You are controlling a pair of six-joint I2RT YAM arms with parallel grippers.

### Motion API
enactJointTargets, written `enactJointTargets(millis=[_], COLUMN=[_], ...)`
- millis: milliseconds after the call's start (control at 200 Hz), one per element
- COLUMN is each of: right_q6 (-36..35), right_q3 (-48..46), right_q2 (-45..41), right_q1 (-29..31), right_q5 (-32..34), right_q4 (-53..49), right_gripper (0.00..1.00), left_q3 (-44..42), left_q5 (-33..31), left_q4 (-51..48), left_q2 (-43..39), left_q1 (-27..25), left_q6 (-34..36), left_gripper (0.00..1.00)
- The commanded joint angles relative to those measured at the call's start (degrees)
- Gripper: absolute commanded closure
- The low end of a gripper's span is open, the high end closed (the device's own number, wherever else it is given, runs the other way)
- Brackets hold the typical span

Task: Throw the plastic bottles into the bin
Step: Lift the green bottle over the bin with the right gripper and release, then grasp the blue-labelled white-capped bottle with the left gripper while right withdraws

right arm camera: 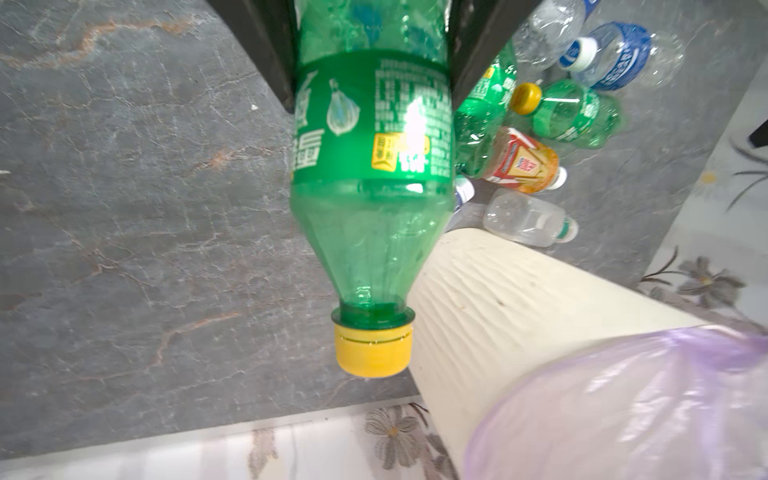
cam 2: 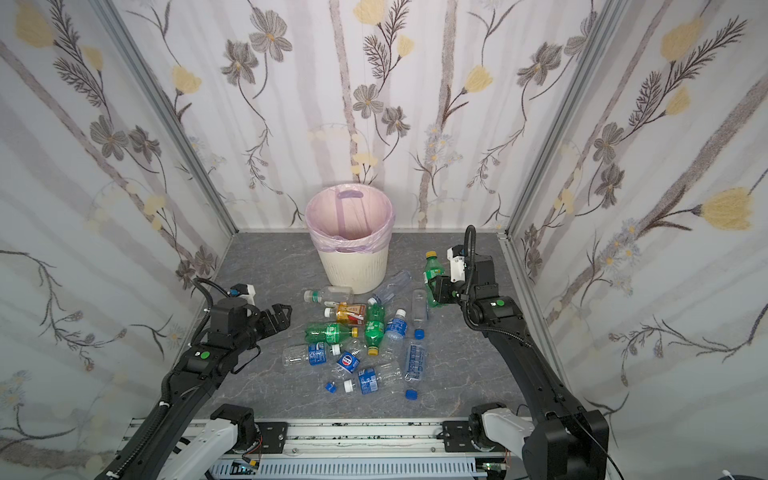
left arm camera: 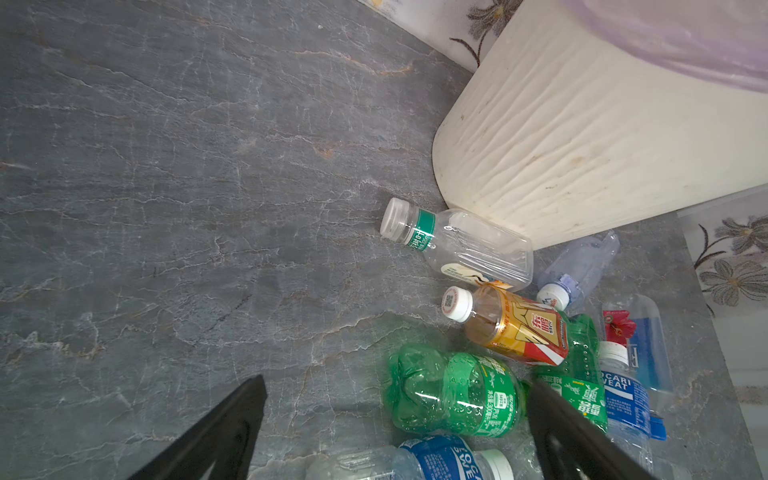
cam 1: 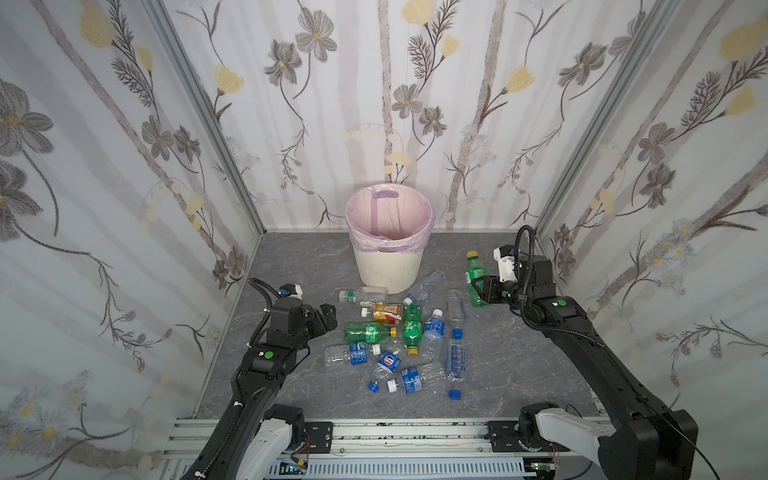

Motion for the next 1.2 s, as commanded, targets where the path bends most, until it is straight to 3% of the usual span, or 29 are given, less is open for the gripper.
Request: enactJointTargets(millis=[0,135,320,360,440,530,675,1194], right_q6=[-2.30,-1.41,3.58,5.62,7.53,7.88,6.84,3.89], right_q3=[0.84,7.72,30.93,35.74,44.19,49.88,46.30,18.63], right_q2=[-1.34,1.07,15.99,20.32,27.18,31.57,29.71,7.85], right_q1=[1.90,7.21,12.15,12.93,13.95,14.01,13.64,10.83], right_q5=[-5.86,-7.33,-8.44,-6.69,-2.58,-0.70,0.35,2.39], right_q4=[1.62,6.03,10.56,12.46,14.18,13.01,13.30,11.05], right_gripper=[0.50,0.50,0.49,0.42,0.19,0.12,0.06,0.08], left_q3=[0.65,1.23,2.19,2.30,2.39,2.63,2.13,2.38], left_q5=[-0.27,0.61,2.55,3.46,3.42,4.60,7.30,12.98], left_q4=[0.95,0.95,0.95,0.95,0.95,0.95,1.04,0.89], left_q2=[0.48,1.68,1.90,1.82,1.69,1.61,1.87,4.29], left_q1=[0.08,0.08,0.08,0.08,0.08,0.07,0.00,-0.39], left_q6=[0.13,-0.02,-0.29,-0.12,-0.80,-1.23,-1.62,-0.06], left_gripper=[0.00,0.00,0.00,0.00,0.00,0.00,0.00,0.00])
